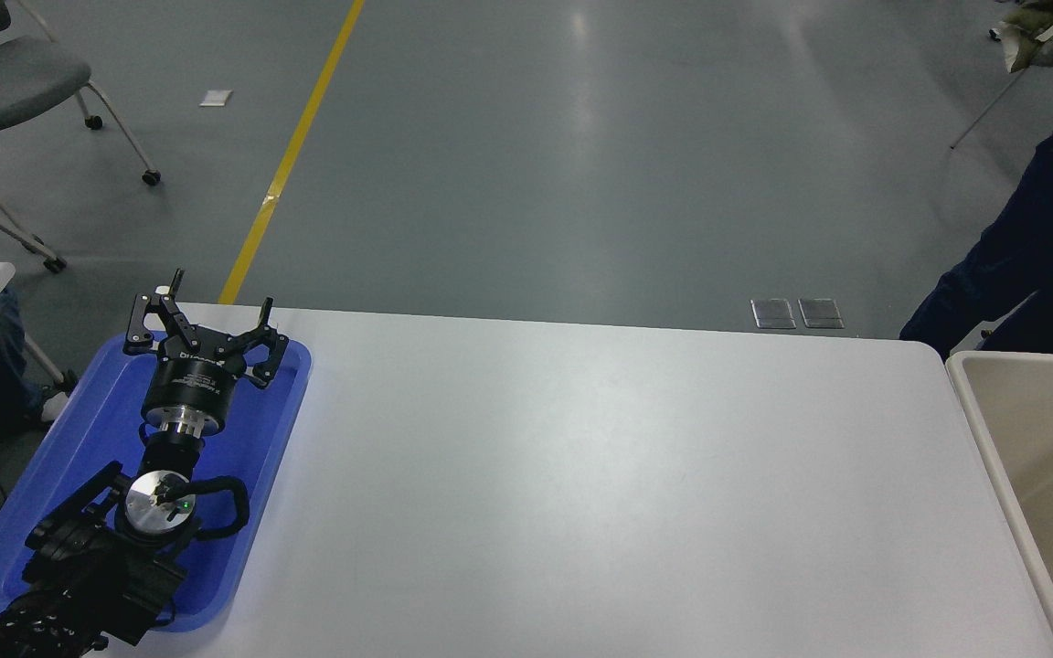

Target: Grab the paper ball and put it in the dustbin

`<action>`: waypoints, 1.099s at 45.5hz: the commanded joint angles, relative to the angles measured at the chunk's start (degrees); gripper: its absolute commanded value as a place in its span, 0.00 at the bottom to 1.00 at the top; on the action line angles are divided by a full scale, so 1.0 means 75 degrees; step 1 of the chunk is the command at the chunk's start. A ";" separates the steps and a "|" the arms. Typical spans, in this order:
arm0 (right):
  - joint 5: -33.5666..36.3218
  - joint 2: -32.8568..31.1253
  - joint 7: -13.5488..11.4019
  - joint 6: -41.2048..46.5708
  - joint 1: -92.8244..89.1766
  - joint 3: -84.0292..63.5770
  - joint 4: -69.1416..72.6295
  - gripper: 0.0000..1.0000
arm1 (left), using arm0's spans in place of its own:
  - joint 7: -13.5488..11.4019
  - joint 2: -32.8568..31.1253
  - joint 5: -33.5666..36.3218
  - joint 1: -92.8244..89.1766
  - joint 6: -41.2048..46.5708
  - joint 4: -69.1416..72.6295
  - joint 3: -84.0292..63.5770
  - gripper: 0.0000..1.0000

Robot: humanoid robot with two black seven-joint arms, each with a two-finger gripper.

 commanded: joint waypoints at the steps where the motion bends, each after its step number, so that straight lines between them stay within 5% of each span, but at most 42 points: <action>1: -0.0029 -0.0022 0.0007 -0.0530 -0.0760 0.0212 -0.0437 0.00 | -0.0002 0.0000 0.0000 0.0000 0.0000 0.0000 0.0000 1.00; 32: 0.0404 0.0657 0.0218 -0.3225 -0.5786 0.2414 -0.3401 0.00 | -0.0002 0.0000 0.0000 0.0000 0.0000 0.0000 0.0000 1.00; 50: 0.3509 0.2860 0.0195 -0.3882 -0.9221 0.3001 -0.6882 0.00 | -0.0002 0.0000 0.0000 0.0000 0.0011 0.0000 0.0000 1.00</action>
